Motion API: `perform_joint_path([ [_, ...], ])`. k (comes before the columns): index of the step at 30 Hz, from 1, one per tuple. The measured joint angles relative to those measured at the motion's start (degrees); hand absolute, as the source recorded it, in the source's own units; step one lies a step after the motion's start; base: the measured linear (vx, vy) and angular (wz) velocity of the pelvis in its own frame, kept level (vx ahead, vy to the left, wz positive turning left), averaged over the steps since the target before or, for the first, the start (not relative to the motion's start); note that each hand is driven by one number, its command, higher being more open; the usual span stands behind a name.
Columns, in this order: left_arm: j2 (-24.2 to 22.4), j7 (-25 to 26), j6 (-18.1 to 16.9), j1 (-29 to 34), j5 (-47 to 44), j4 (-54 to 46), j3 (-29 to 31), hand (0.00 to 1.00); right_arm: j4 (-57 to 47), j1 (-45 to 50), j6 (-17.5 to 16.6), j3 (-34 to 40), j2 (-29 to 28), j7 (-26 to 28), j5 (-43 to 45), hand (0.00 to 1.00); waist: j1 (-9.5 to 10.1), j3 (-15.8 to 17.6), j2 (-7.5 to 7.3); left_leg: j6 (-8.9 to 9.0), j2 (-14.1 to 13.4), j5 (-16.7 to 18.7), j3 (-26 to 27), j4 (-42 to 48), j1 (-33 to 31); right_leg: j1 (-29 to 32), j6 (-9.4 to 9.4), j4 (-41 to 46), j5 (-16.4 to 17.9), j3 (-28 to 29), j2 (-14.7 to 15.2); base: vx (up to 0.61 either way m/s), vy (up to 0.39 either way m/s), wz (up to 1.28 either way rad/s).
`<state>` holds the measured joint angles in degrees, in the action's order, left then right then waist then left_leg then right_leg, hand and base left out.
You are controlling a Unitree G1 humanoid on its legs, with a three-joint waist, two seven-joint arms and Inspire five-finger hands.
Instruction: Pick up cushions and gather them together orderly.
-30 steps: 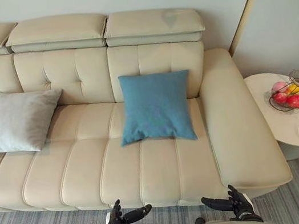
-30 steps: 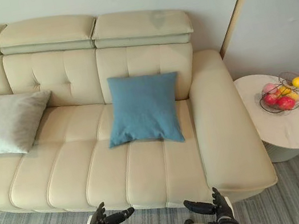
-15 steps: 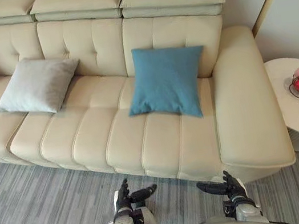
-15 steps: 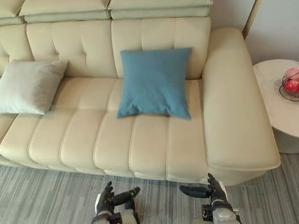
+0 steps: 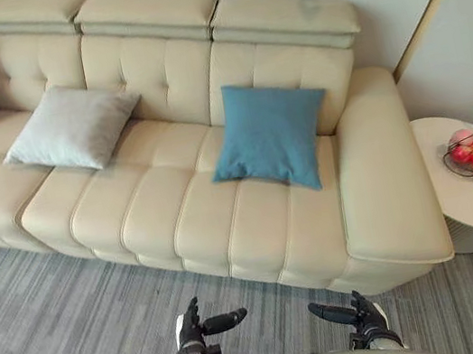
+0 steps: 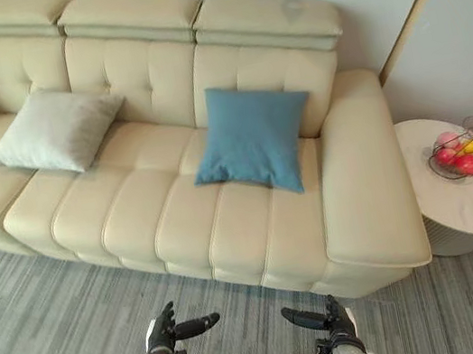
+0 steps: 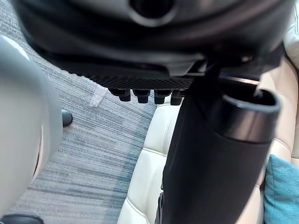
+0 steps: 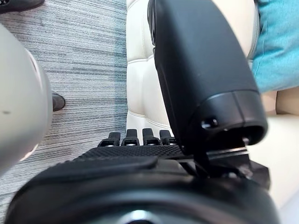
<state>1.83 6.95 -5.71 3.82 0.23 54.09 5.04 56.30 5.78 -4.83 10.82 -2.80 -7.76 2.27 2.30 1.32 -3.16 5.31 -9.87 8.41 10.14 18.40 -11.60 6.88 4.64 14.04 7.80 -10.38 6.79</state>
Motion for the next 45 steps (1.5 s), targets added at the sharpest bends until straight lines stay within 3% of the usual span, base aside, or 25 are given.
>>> perform_joint_path([
  [5, 1.45, -0.37, 0.23, 0.03, 3.27, 4.62, -0.07, 1.0, 4.47, -1.16, 0.29, 7.8, 1.36, 0.17, 0.07, 1.0, -0.12, -1.32, 1.19, -1.47, 3.68, -3.76, 0.47, -6.82, 2.83, -3.08, 0.94, -8.18, -4.89, 1.01, 1.18, -0.01, 0.081, 0.02],
  [14, 2.47, -1.22, 0.78, 0.28, 4.92, 6.91, 0.46, 1.0, 8.17, -1.31, 1.29, 10.62, 2.75, 0.18, 0.04, 1.0, -0.53, -1.65, 1.0, -1.49, 4.29, -4.17, 0.08, -9.45, 5.97, -6.06, 0.41, -11.3, -5.8, 1.77, 0.76, 0.04, 0.004, -0.03],
  [15, 3.07, -1.12, 0.82, 0.24, 6.03, 8.12, 0.82, 1.0, 9.61, -2.12, 1.76, 10.55, 5.16, 0.17, -0.21, 1.0, -2.43, 0.03, 2.12, -1.4, 5.16, -4.16, -0.48, -14.54, 12.93, -9.66, -0.5, -11.69, -4.85, 4.24, 0.74, 0.01, 0.007, -0.06],
  [28, 3.07, -1.21, 1.13, 0.29, 4.55, 8.48, 1.14, 1.0, 9.55, -1.33, 2.27, 10.74, 5.19, 0.14, -1.11, 1.0, -2.38, -0.03, 2.15, -1.45, 5.3, -4.2, -0.57, -14.54, 13.02, -9.68, -0.51, -11.31, -4.85, 4.15, 0.9, 0.0, 0.0, 0.0],
  [32, 2.14, -1.38, 2.15, 0.54, 0.89, 9.44, 6.02, 1.0, 8.5, -0.37, 3.21, 11.82, 5.11, 0.12, -1.21, 1.0, -2.35, 0.12, 2.48, -1.54, 5.25, -4.3, 0.01, -15.12, 14.8, -10.57, -0.67, -10.46, -4.64, 4.5, 0.93, -0.01, 0.004, -0.04],
  [37, 1.79, -1.77, 2.72, 0.95, -0.95, 9.79, 7.84, 1.0, 8.09, 0.75, 4.08, 12.82, 5.23, -0.09, -1.21, 1.0, -2.4, 0.1, 3.0, -1.4, 5.32, -5.56, 1.27, -17.86, 16.88, -10.13, -0.18, -9.02, -3.63, 5.61, 0.97, -0.03, 0.001, -0.13],
  [42, 0.79, -2.25, 3.4, 0.87, -0.96, 9.66, 9.94, 1.0, 7.07, 2.52, 4.42, 12.8, 5.44, -0.36, -1.21, 1.0, -2.61, 0.57, 3.4, -0.55, 3.96, -5.92, 4.81, -19.29, 18.98, -9.58, -0.03, -8.56, -3.64, 8.72, -0.59, -0.01, -0.027, -0.32],
  [45, -0.14, -2.37, 3.66, 0.29, -0.77, 9.6, 11.59, 1.0, 5.03, 2.68, 4.63, 12.57, 5.04, -0.36, -1.25, 1.0, -2.57, 1.13, 3.47, 0.77, 1.82, -3.79, 9.49, -16.24, 19.47, -7.44, -0.17, -6.91, -3.69, 13.8, -2.81, 0.0, -0.056, -0.85],
])
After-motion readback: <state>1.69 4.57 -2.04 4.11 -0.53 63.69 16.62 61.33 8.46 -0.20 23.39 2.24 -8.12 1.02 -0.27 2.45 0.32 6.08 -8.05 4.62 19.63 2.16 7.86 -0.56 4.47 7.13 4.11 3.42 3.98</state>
